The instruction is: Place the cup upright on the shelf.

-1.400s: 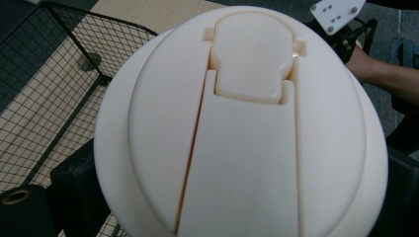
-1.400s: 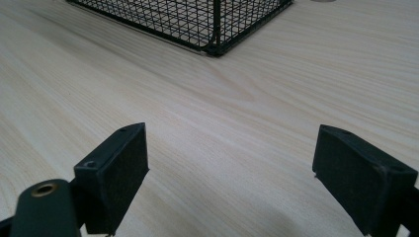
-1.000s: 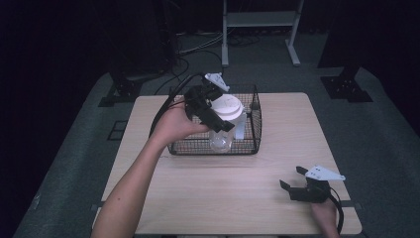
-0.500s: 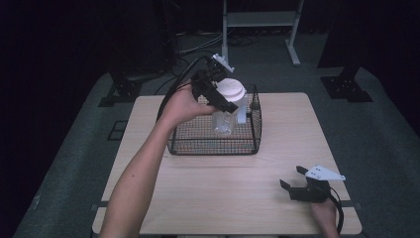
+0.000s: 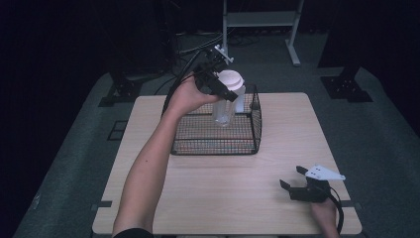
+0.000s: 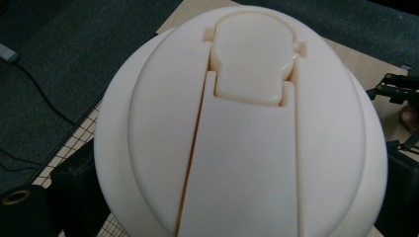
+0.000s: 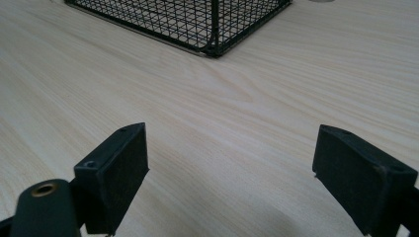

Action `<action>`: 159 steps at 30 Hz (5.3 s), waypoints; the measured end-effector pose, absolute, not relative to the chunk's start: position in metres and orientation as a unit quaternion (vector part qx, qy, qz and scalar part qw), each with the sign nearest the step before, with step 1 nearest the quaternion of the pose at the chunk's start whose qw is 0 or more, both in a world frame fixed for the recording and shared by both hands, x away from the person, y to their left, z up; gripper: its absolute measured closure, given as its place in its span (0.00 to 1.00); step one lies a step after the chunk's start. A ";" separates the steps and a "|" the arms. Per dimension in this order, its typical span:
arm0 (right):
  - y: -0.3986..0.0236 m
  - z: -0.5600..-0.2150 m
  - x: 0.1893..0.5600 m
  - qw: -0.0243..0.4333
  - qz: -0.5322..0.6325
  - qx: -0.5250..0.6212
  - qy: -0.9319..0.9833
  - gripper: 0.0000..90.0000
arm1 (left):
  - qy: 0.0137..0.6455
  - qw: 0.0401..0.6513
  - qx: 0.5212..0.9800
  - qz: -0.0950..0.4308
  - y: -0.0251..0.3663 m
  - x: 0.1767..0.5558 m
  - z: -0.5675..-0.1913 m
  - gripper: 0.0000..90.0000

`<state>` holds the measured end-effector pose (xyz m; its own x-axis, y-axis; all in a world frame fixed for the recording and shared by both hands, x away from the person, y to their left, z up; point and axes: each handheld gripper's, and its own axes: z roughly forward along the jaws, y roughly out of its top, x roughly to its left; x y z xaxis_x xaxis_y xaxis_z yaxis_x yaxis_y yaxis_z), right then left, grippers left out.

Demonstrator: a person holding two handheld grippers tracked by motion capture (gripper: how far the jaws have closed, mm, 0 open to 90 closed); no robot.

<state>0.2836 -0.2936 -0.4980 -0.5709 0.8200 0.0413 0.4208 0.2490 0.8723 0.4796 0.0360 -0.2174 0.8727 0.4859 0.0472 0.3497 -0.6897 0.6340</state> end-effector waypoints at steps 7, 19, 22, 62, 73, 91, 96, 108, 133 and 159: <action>-0.294 -0.498 0.283 0.215 0.459 0.410 0.758 0.14 | 0.246 0.306 0.913 0.107 0.033 0.493 -0.230 0.06; -0.295 -0.498 0.284 0.215 0.463 0.409 0.757 0.14 | 0.259 0.292 0.914 0.107 0.025 0.508 -0.250 0.06; -0.295 -0.498 0.284 0.214 0.463 0.410 0.756 0.14 | 0.265 0.291 0.913 0.106 0.025 0.511 -0.256 0.06; -0.296 -0.498 0.284 0.209 0.466 0.410 0.756 0.14 | 0.308 0.266 0.909 0.088 0.027 0.534 -0.344 0.06; -0.295 -0.498 0.284 0.210 0.465 0.408 0.757 0.14 | 0.314 0.286 0.902 0.086 0.040 0.528 -0.348 0.06; -0.295 -0.498 0.284 0.211 0.464 0.407 0.758 0.14 | 0.305 0.293 0.901 0.094 0.042 0.522 -0.346 0.02; -0.295 -0.498 0.284 0.210 0.464 0.407 0.758 0.14 | 0.306 0.302 0.898 0.093 0.044 0.520 -0.345 0.01; -0.295 -0.498 0.284 0.210 0.462 0.408 0.759 0.14 | 0.299 0.316 0.893 0.112 0.051 0.514 -0.331 0.01; -0.294 -0.498 0.283 0.219 0.461 0.410 0.756 0.14 | 0.301 0.337 0.881 0.140 0.096 0.478 -0.316 0.01; -0.295 -0.498 0.282 0.226 0.463 0.414 0.751 0.14 | 0.283 0.378 0.871 0.133 0.136 0.432 -0.325 0.01</action>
<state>0.2817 -0.2952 -0.4982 -0.5553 0.8305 0.0434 0.4118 0.2293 0.8820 0.4315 0.1361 -0.3245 0.8049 0.5932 0.0174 0.3922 -0.5537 0.7346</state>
